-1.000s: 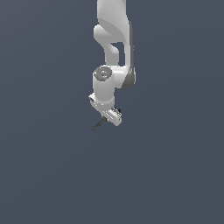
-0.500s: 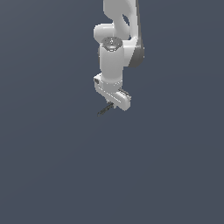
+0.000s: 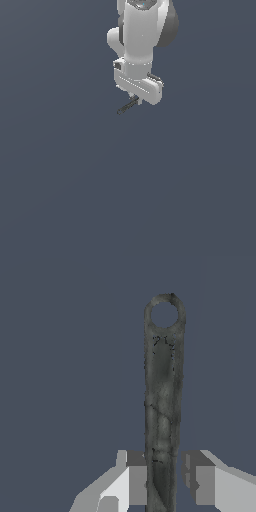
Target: Pick up the object and move it to a goal position.
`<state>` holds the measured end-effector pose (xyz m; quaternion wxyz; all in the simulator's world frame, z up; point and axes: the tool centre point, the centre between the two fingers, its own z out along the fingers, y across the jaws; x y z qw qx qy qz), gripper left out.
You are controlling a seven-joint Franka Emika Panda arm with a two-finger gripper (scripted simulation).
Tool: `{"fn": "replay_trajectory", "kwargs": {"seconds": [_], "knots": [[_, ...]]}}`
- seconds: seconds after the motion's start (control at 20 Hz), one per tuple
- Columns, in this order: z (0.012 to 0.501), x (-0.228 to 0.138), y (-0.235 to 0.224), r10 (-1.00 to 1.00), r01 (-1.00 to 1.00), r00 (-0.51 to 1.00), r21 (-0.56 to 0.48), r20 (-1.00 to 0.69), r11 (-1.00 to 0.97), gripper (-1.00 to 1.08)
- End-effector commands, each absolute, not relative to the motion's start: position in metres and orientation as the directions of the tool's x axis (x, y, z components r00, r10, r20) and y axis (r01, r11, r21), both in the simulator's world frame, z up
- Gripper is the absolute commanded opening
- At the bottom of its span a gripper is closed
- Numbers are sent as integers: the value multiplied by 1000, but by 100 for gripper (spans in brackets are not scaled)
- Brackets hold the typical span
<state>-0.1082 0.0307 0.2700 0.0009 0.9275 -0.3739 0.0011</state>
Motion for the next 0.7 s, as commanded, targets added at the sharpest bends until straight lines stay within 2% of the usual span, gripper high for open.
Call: {"fn": "replay_trajectory", "kwargs": {"seconds": [0.0,0.3,0.65], "knots": [[289,-112,37,-693,-693,721,2,2,-721,-100],[319,-117,48,-693,-693,721,1,1,-721,-100],[331,-119,53,-692,-692,722,0,0,-722,-100]]}}
